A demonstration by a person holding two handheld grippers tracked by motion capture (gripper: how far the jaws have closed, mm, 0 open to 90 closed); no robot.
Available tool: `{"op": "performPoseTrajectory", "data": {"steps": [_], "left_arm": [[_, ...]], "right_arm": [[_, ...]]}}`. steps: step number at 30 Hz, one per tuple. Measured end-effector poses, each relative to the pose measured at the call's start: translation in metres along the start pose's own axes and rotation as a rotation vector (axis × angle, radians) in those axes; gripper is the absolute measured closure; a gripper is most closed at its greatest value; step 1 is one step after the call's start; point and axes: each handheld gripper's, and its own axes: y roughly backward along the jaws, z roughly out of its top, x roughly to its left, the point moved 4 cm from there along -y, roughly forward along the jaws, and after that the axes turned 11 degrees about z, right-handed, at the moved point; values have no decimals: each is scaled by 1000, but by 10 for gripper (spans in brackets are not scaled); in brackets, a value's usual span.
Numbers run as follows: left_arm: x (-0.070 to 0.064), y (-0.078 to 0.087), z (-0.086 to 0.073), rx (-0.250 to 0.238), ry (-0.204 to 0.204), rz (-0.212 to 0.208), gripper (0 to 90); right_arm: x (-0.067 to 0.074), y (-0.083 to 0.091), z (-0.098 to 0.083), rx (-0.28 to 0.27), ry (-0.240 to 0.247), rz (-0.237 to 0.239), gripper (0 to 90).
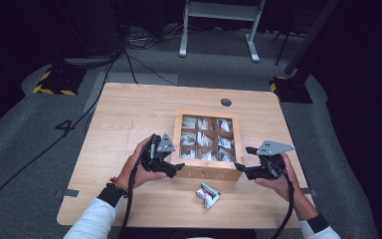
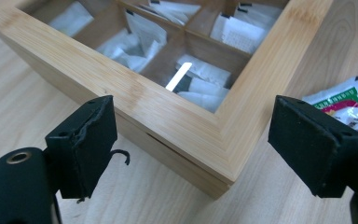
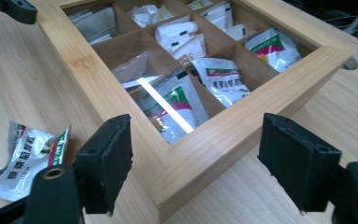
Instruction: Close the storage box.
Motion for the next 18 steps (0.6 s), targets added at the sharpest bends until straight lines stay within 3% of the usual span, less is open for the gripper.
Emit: {"op": "performPoseTrajectory", "data": {"steps": [4, 18], "left_arm": [[4, 7, 1, -15, -2, 4, 161], [20, 28, -16, -21, -27, 109, 169]], "right_arm": [[-3, 8, 2, -7, 9, -21, 235], [-9, 23, -3, 20, 61, -81, 253]]}}
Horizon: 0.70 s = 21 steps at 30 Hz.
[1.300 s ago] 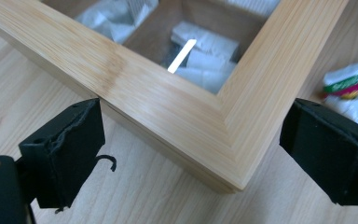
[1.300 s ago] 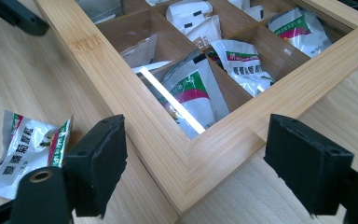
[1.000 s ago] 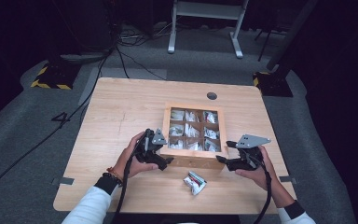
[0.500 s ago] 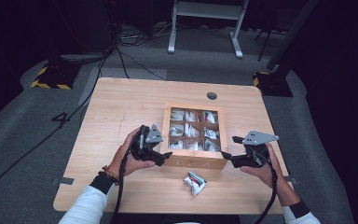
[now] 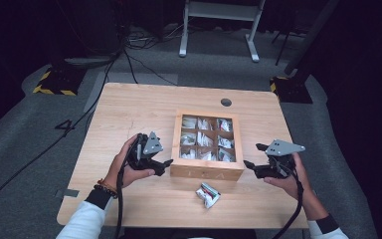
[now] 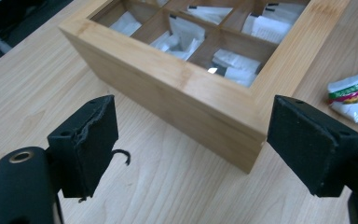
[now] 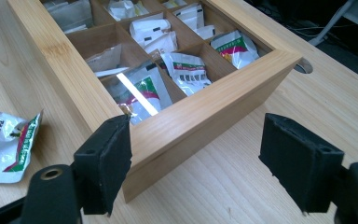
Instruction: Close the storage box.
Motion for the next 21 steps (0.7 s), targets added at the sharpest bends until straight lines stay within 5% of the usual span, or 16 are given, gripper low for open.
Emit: {"op": "performPoseTrajectory", "data": {"steps": [6, 21], "left_arm": [[6, 3, -13, 26, -2, 27, 168], [19, 5, -56, 86, 23, 82, 168]], "right_arm": [[-4, 5, -10, 16, 9, -31, 256], [-21, 9, -55, 68, -56, -95, 239]]}}
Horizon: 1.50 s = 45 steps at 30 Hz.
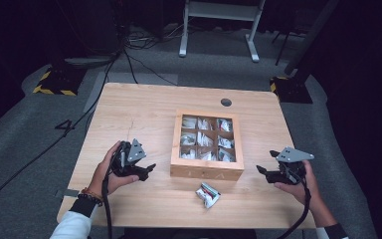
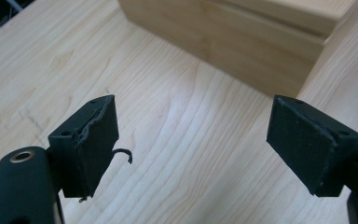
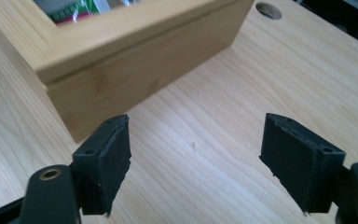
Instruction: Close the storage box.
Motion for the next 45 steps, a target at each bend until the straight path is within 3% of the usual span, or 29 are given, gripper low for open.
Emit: {"op": "performPoseTrajectory", "data": {"steps": [5, 9, 18, 21, 24, 28, 34, 39, 45], "left_arm": [[4, -2, -15, 31, 26, 2, 167], [4, -1, -26, 31, 12, 33, 167], [3, -3, -51, 72, 20, -4, 167], [4, -3, -58, 71, 39, -17, 167], [5, -4, -66, 92, 40, -23, 166], [4, -6, -75, 102, 47, -38, 166], [7, -5, -83, 92, 109, -60, 162], [10, -3, -94, 84, 225, -84, 159], [9, -1, -95, 85, 236, -67, 159]], "right_arm": [[-3, -3, -15, 18, -17, -4, 234], [-7, -2, -26, 10, -54, 7, 224], [-15, -3, -59, 36, -122, -10, 211], [-16, -2, -67, 19, -160, -1, 210], [-18, -1, -76, 24, -181, -26, 210], [-19, 1, -87, 0, -224, -4, 210], [-20, 2, -99, -3, -269, -1, 199], [-20, 4, -101, -6, -289, -19, 196], [-20, 4, -101, -5, -290, -19, 195]]}}
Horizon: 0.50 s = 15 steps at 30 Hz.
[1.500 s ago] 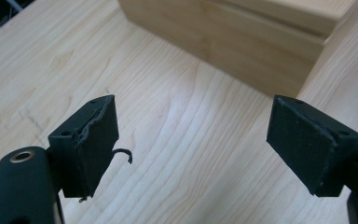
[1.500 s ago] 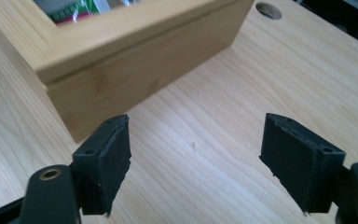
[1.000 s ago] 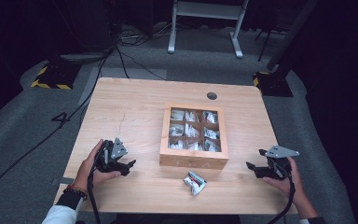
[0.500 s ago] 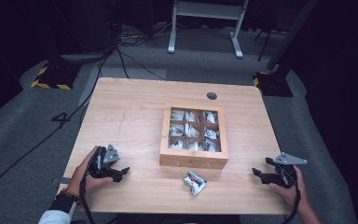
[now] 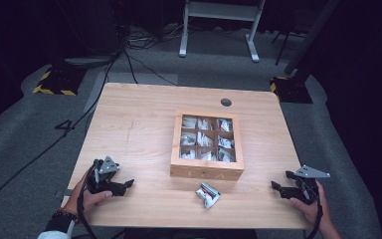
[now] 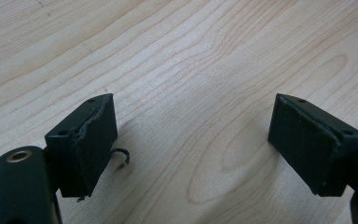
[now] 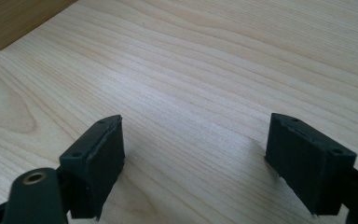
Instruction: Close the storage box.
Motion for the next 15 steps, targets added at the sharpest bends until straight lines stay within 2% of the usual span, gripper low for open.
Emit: {"op": "performPoseTrajectory", "data": {"steps": [15], "left_arm": [[0, 1, -1, 2, 0, 1, 159]], "right_arm": [[0, -1, 1, -1, -8, -1, 189]]}}
